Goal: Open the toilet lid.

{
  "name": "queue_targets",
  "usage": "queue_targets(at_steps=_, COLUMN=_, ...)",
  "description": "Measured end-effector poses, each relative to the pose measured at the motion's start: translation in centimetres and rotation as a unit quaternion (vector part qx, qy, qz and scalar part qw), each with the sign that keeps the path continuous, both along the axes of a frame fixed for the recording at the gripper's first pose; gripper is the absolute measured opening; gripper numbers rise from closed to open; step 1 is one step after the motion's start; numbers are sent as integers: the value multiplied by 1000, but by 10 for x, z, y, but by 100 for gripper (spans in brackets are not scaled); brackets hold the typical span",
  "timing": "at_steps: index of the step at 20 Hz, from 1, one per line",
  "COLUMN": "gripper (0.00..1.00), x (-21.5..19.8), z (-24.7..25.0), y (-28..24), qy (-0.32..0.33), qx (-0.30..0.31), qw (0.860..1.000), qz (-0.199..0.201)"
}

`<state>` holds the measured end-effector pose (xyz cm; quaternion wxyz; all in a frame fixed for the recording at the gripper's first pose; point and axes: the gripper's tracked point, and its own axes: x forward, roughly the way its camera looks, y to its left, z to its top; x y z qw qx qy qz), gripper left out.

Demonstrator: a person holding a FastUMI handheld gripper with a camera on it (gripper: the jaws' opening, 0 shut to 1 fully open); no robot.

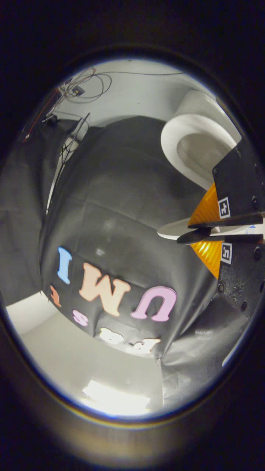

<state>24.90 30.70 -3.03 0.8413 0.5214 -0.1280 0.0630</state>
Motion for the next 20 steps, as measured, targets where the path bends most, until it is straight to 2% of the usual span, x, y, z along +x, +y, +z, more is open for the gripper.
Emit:
queue_targets(at_steps=5, gripper=13, x=0, z=46, y=48, qy=5, qx=-88, qw=996, qz=16)
queue_targets(at_steps=9, gripper=14, x=0, z=67, y=80, qy=24, qx=-174, qw=984, qz=27)
queue_targets(at_steps=12, gripper=14, x=0, z=80, y=103, qy=39, qx=-237, qw=970, qz=31)
queue_targets(at_steps=17, gripper=15, x=4, z=102, y=149, qy=66, qx=-332, qw=941, qz=27)
queue_targets(at_steps=20, gripper=15, x=7, z=111, y=183, qy=65, qx=-381, qw=921, qz=38)
